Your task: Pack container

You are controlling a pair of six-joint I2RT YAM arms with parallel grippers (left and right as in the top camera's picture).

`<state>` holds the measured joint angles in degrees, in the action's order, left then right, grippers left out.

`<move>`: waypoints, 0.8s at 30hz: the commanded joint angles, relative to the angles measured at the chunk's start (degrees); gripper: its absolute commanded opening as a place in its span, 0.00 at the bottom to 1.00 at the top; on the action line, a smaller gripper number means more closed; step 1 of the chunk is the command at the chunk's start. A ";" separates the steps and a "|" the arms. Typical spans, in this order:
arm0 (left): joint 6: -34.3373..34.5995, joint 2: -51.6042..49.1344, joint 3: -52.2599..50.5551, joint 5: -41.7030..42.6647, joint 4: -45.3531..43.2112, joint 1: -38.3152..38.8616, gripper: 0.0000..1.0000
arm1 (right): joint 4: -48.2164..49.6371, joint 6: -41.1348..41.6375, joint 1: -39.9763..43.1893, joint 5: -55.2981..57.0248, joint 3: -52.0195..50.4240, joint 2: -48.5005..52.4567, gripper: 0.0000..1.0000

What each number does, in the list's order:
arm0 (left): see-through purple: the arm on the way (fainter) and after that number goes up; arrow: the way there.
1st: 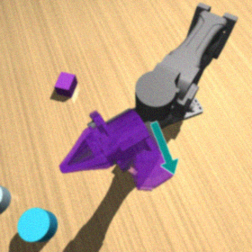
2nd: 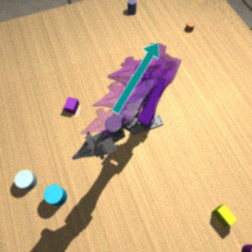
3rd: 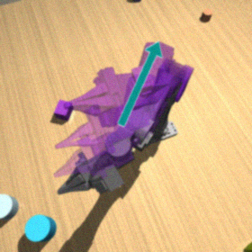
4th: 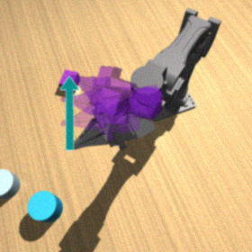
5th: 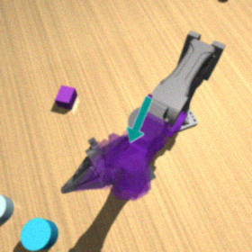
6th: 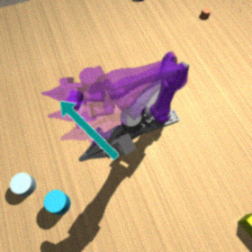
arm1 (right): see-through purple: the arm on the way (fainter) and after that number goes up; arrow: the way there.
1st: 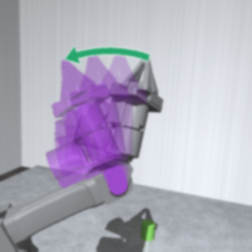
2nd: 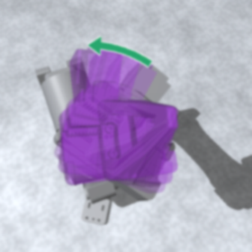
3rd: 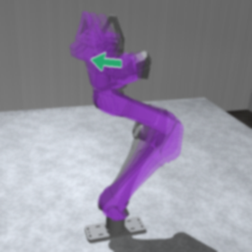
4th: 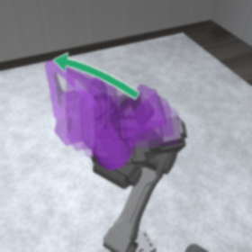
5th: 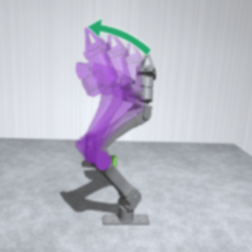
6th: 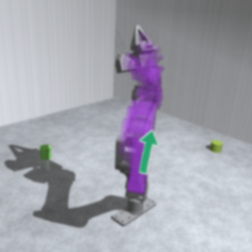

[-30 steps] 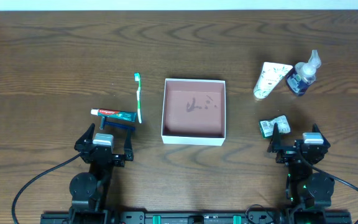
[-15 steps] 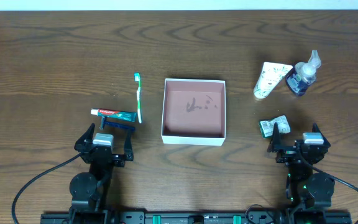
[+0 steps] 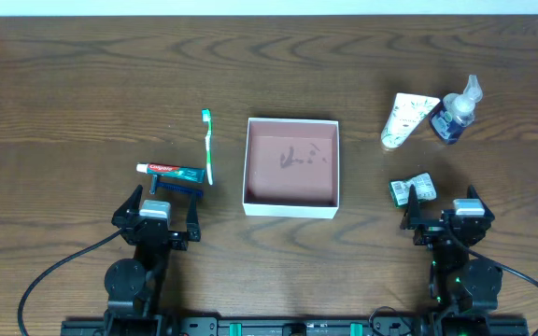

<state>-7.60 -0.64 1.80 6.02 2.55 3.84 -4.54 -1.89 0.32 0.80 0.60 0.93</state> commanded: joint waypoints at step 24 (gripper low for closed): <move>-0.74 0.04 -1.57 0.63 0.96 -0.28 0.98 | -2.93 7.85 0.48 -6.12 1.46 6.36 0.99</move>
<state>-7.60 -0.64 1.80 6.02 2.55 3.84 -6.33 5.04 0.32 -3.07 1.34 6.20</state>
